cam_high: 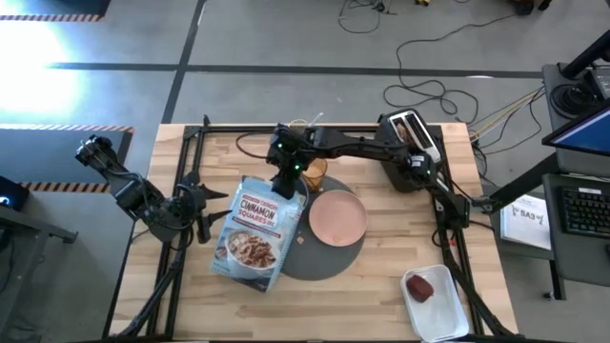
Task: Arrange a breakfast setting
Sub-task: Pour the cereal from the cereal box into the blue bowl
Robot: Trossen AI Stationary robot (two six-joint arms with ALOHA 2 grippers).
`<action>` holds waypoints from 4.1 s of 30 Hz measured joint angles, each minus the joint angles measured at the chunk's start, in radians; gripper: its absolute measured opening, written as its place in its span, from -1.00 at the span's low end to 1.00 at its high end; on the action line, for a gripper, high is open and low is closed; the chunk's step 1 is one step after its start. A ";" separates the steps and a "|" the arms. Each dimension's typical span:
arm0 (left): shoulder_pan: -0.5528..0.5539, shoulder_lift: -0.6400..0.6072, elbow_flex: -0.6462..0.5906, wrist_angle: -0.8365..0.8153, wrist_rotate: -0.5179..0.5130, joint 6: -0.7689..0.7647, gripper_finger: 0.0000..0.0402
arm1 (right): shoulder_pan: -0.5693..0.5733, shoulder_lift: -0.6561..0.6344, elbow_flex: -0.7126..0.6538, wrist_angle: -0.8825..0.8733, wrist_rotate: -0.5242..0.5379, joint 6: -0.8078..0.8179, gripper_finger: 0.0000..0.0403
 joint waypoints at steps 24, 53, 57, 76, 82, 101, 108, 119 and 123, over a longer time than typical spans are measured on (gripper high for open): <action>0.000 -0.002 0.000 -0.023 -0.001 -0.015 -0.04 | 0.009 0.013 0.000 0.013 0.000 -0.046 -0.10; 0.000 -0.009 0.000 -0.049 -0.001 -0.027 -0.04 | 0.022 0.058 0.006 0.035 -0.127 -0.068 -0.19; 0.000 -0.009 0.000 -0.050 -0.001 -0.027 -0.04 | 0.023 0.058 0.006 0.043 -0.171 -0.067 -0.33; 0.000 -0.012 0.000 -0.053 -0.001 -0.025 -0.04 | 0.030 0.058 0.006 0.082 -0.318 -0.011 -0.96; 0.000 -0.014 0.000 -0.036 -0.042 -0.004 -0.04 | 0.049 0.045 0.006 0.089 -0.323 -0.011 -0.96; 0.000 -0.015 0.113 -0.024 0.085 0.020 -0.04 | 0.055 -0.118 0.006 0.086 -0.238 -0.041 -0.96; 0.000 -0.005 0.079 -0.079 0.239 -0.149 -0.04 | 0.088 -0.173 0.006 0.085 -0.233 -0.042 -0.96; -0.001 0.057 0.067 -0.127 0.332 -0.243 -0.03 | 0.199 -0.183 0.006 0.096 -0.175 -0.044 -0.96; -0.001 0.084 0.066 -0.116 0.415 -0.245 -0.03 | 0.237 -0.183 0.006 0.095 -0.154 -0.043 -0.96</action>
